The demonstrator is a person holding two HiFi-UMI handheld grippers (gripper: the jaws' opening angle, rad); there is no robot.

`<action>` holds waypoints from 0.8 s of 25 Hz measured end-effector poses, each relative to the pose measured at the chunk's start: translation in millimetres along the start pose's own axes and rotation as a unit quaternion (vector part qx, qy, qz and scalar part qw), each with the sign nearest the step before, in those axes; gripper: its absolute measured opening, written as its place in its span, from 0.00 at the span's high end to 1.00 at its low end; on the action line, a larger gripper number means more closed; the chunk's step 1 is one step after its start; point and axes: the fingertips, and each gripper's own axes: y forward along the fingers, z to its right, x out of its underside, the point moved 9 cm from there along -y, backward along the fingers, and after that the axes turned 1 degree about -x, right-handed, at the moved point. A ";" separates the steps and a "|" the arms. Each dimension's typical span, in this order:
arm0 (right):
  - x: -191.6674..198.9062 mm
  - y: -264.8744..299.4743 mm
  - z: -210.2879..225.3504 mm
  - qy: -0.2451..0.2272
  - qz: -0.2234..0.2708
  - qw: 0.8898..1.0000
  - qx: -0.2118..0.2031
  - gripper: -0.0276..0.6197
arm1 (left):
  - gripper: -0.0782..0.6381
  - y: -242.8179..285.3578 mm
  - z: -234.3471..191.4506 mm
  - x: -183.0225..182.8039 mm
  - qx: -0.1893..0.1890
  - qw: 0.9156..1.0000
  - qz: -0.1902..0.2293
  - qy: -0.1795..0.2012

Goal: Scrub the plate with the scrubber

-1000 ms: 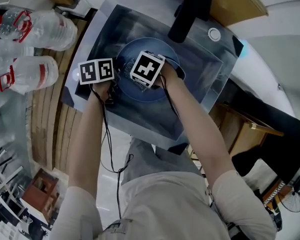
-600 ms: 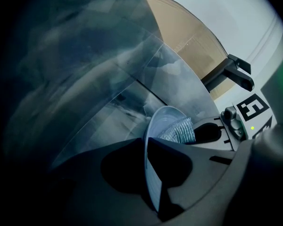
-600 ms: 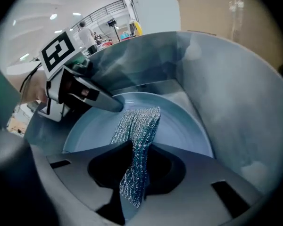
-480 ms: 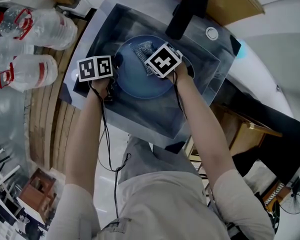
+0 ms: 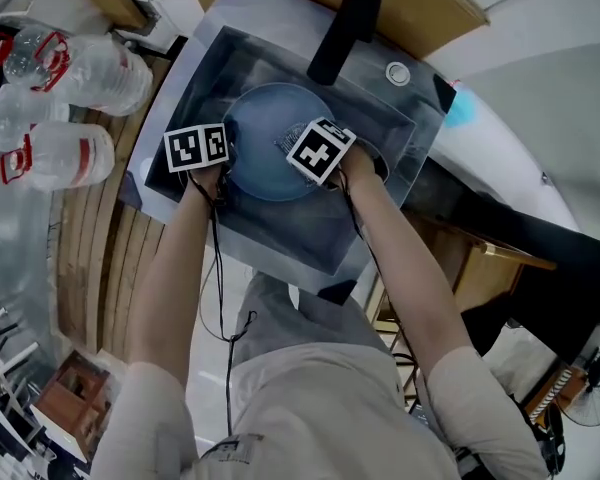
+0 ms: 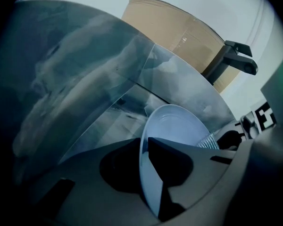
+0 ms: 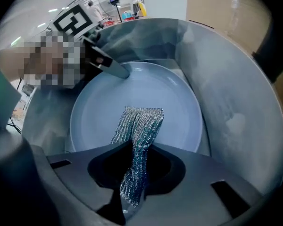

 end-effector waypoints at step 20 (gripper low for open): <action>2.1 -116.4 -82.2 0.205 0.338 0.918 -0.005 0.80 | 0.57 -107.0 52.8 -43.2 0.098 0.977 0.170 0.088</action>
